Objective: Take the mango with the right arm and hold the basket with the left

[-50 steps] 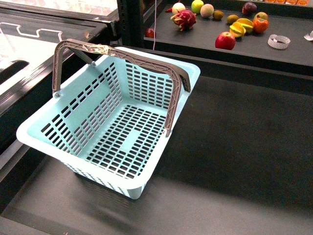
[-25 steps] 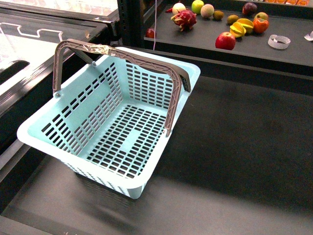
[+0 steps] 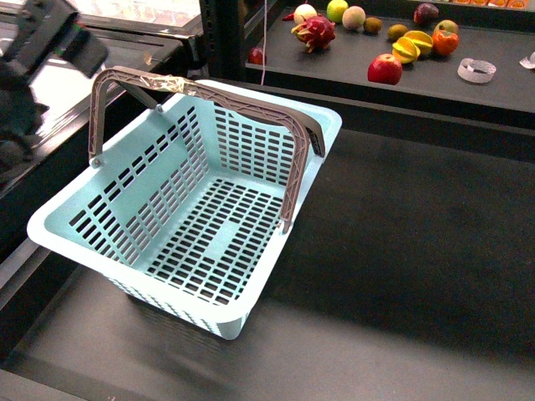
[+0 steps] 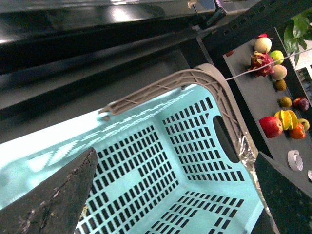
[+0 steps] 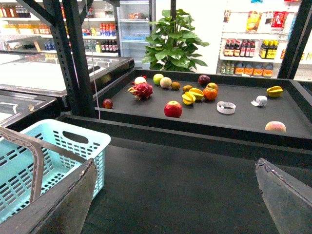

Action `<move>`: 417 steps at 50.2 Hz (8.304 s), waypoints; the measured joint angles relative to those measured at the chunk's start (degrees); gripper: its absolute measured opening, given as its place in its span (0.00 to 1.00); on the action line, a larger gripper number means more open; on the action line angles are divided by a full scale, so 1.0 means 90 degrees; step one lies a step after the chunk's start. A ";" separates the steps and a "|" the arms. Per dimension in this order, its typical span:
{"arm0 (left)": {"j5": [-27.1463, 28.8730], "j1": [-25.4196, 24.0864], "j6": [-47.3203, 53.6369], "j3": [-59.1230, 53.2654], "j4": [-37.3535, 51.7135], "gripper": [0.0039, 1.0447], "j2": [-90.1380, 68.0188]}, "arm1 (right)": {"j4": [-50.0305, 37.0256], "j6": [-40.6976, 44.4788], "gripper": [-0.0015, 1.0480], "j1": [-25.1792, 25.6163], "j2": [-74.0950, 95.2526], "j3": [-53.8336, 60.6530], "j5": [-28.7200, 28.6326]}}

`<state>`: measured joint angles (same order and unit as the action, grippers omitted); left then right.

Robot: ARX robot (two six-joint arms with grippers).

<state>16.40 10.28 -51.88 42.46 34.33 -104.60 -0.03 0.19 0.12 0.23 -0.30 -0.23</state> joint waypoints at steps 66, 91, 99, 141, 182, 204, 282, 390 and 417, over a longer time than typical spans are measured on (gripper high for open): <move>-0.1018 0.1168 -0.0233 0.2596 -0.0719 0.06 -0.1829 | 0.0000 0.0000 0.92 0.0000 0.0000 0.0000 0.0002; -0.1528 0.1807 0.2178 0.1103 0.1188 0.06 -0.0272 | 0.0000 0.0000 0.92 0.0000 0.0000 0.0000 0.0000; -0.1800 0.2135 0.2739 0.1010 0.1450 0.06 -0.0197 | 0.0000 0.0000 0.92 0.0000 0.0000 0.0000 0.0000; -0.1989 0.2926 0.3099 0.0848 0.1758 0.06 -0.0206 | 0.0000 0.0000 0.92 0.0000 0.0000 0.0000 0.0000; -0.2001 0.2931 0.3101 0.0840 0.1758 0.06 -0.0206 | -0.0529 0.0418 0.92 0.0605 0.1829 -0.0277 -0.0007; -0.1984 0.2931 0.3099 0.0840 0.1758 0.06 -0.0206 | -0.3648 0.0304 0.92 0.2191 0.8058 -0.1615 -0.0869; -0.1999 0.2931 0.3101 0.0840 0.1758 0.06 -0.0206 | -0.6307 0.0435 0.92 0.3818 1.7306 -0.5425 0.0444; -0.2004 0.2931 0.3099 0.0840 0.1758 0.06 -0.0206 | -0.3908 -0.2395 0.57 -0.0758 1.0817 -0.4170 -0.1375; -0.1967 0.2941 0.3123 0.0811 0.1749 0.06 -0.0223 | -0.4206 -0.2652 0.92 -0.0911 1.0445 -0.4090 -0.1409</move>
<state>-1.30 36.75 -23.77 49.76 50.06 -106.61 -37.89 -23.68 -8.08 94.24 -37.10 -12.91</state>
